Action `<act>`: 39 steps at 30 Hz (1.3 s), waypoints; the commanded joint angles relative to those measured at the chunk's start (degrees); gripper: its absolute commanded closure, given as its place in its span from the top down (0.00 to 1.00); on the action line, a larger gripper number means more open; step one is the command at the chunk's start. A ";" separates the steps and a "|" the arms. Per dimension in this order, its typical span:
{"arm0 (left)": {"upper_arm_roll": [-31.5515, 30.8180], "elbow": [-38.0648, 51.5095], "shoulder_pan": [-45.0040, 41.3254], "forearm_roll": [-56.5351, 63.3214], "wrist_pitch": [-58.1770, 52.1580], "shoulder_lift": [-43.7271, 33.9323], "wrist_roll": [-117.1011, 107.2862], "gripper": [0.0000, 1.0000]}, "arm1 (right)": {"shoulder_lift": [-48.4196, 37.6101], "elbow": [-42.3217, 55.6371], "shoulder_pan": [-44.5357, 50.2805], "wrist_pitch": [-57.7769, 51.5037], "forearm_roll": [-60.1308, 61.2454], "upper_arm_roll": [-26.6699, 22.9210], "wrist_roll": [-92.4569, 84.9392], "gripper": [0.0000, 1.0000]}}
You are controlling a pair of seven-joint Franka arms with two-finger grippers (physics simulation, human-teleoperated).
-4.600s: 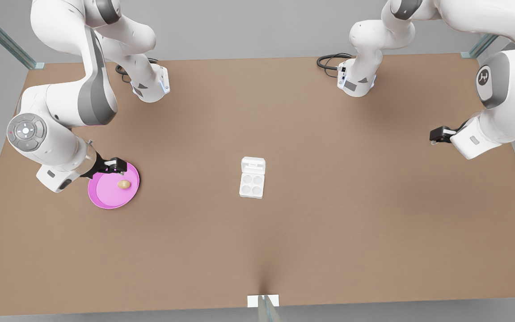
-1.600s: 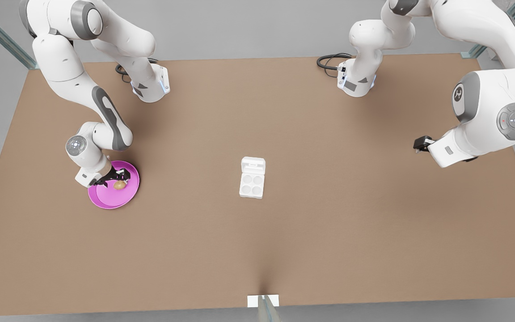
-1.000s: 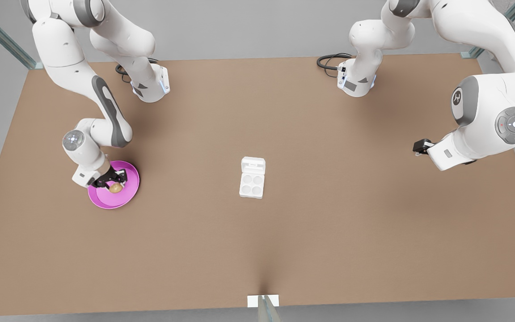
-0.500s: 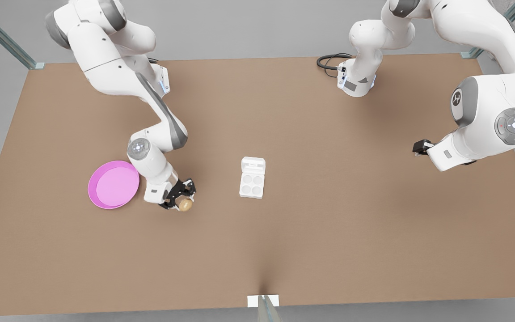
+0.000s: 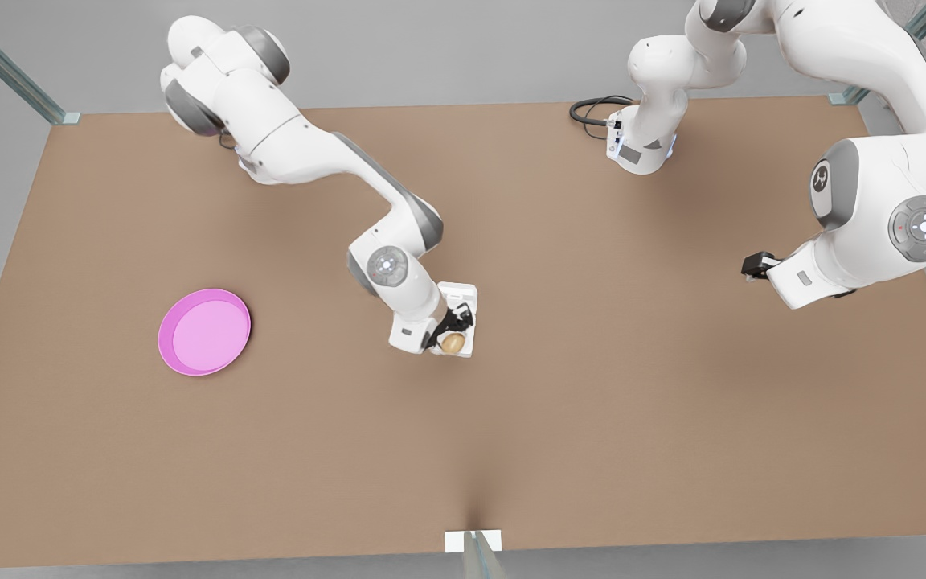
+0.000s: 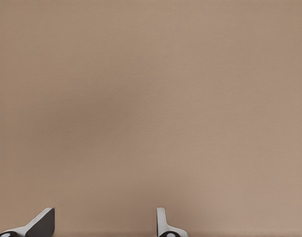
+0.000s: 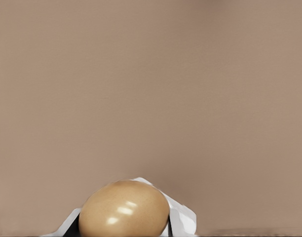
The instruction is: Pack egg into the box and close the box lid
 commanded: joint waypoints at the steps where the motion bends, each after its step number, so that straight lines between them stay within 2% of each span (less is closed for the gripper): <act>1: -0.01 0.03 0.00 0.03 0.19 -0.06 0.03 1.00 | 0.04 0.16 1.30 -4.21 -0.68 -0.06 43.69 0.60; 5: 0.08 0.03 0.44 0.03 1.42 1.43 0.03 1.00 | -0.32 -3.09 2.53 -5.44 -0.86 -0.06 55.21 0.59; 9: 0.08 0.03 0.44 0.12 1.60 1.43 0.03 1.00 | -0.93 -7.66 2.27 -5.35 -0.94 -0.06 57.32 0.58; 17: 0.08 0.03 0.35 0.11 1.69 1.43 0.03 1.00 | -0.84 -7.40 3.58 -4.91 -0.94 -0.06 59.96 0.60; 19: 0.08 0.03 0.35 0.11 1.69 1.43 0.03 1.00 | -0.84 -7.22 3.76 -4.82 -0.94 -0.06 60.05 0.93; 20: 0.08 0.03 0.35 0.11 1.69 1.43 0.03 1.00 | -0.84 -7.22 3.85 -4.82 -1.03 -0.06 60.05 1.00; 25: 0.08 0.03 0.35 0.11 1.69 1.43 0.03 1.00 | -0.84 -5.38 3.14 -5.17 -3.75 -0.06 57.50 1.00; 26: 0.08 0.03 0.35 0.11 1.69 1.43 0.03 1.00 | -0.93 -2.04 3.06 -6.22 -12.53 0.11 52.15 1.00; 27: 0.08 0.03 0.35 0.11 1.69 1.43 0.03 1.00 | -3.04 1.04 1.04 -8.16 -16.06 0.11 41.44 1.00; 28: 0.08 0.03 0.35 0.11 1.69 1.52 0.03 1.00 | -6.81 1.83 -5.55 -10.44 -15.71 0.38 22.28 1.00; 29: 0.08 0.03 0.35 0.11 1.69 1.43 0.03 1.00 | -10.42 2.27 -14.16 -17.29 -14.83 0.29 2.51 1.00; 30: 0.08 0.03 0.35 0.11 1.69 1.43 0.03 1.00 | -13.06 9.20 -22.95 -30.29 -8.95 -0.15 -18.33 1.00; 31: 0.08 0.03 0.35 0.11 1.69 1.43 0.03 1.00 | -21.75 9.83 -23.13 -45.49 -7.45 -5.42 -20.90 1.00; 32: 0.08 0.03 0.35 0.11 1.69 1.52 0.03 1.00 | -25.63 7.80 -23.40 -54.83 -6.13 -5.34 -19.76 1.00; 33: 0.00 0.03 -0.26 0.11 0.81 2.84 -0.15 1.00 | -25.63 7.89 -23.66 -55.09 -5.86 -5.25 -18.70 1.00; 34: -0.01 0.11 -6.05 0.11 -10.77 5.12 -0.76 1.00 | -25.36 8.42 -23.49 -55.27 -5.95 -5.16 -14.67 1.00; 35: -0.09 0.03 -15.45 -0.15 -20.27 7.06 -9.72 0.99 | -25.19 8.51 -23.57 -55.45 -7.19 -5.25 -12.99 1.00; 36: -0.09 0.03 -25.74 -3.82 -23.97 8.11 -21.22 0.31 | -23.78 10.53 -24.45 -55.18 -5.86 -5.34 -13.43 1.00; 37: -0.09 0.11 -29.43 -13.41 -24.06 8.11 -31.52 0.21 | -23.78 10.53 -24.54 -55.18 -5.60 -5.34 -13.52 1.00; 39: -0.09 0.11 -37.96 -24.32 -13.61 10.57 -45.23 0.21 | -23.61 10.53 -24.19 -54.83 -5.25 -5.34 -13.34 1.00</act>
